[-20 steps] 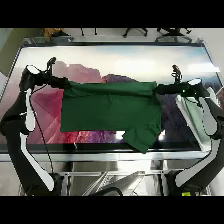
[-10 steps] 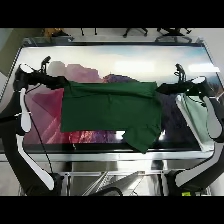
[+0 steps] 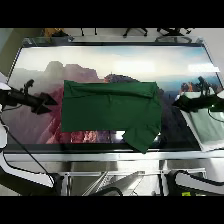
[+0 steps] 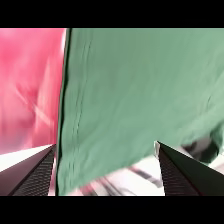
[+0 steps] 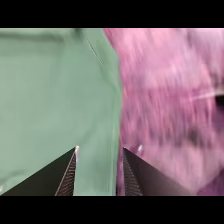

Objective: Fold the shirts.

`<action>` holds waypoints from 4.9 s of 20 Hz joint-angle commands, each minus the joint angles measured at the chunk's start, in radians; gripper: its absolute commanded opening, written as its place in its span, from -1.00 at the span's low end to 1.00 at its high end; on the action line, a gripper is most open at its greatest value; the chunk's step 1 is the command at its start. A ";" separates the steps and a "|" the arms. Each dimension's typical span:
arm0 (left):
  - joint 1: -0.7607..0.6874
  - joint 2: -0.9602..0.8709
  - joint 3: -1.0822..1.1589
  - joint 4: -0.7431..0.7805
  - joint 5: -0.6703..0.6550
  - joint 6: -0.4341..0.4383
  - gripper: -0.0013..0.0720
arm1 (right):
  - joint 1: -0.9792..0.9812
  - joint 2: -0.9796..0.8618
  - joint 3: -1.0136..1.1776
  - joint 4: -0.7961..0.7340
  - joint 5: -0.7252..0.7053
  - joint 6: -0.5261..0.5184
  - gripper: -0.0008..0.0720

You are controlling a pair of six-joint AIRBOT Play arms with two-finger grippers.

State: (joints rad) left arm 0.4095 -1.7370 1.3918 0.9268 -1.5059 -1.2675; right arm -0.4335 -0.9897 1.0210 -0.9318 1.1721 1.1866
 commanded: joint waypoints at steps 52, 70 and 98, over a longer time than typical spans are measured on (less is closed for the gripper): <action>-0.263 -0.085 0.258 0.189 0.050 -0.106 -0.92 | 0.248 -0.237 0.112 0.173 -0.346 -0.277 -0.92; -0.186 -0.309 0.651 0.151 -0.180 -0.203 0.92 | 0.113 -0.426 0.146 0.208 -0.097 -0.262 0.80; -1.079 -0.442 0.503 -0.135 0.629 -0.113 -0.92 | 0.198 -0.078 0.642 0.072 0.312 -0.112 -0.93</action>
State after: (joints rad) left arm -0.5636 -2.1094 1.8557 0.7925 -0.9871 -1.3823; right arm -0.2371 -1.0935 1.5951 -0.8566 1.4246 1.0386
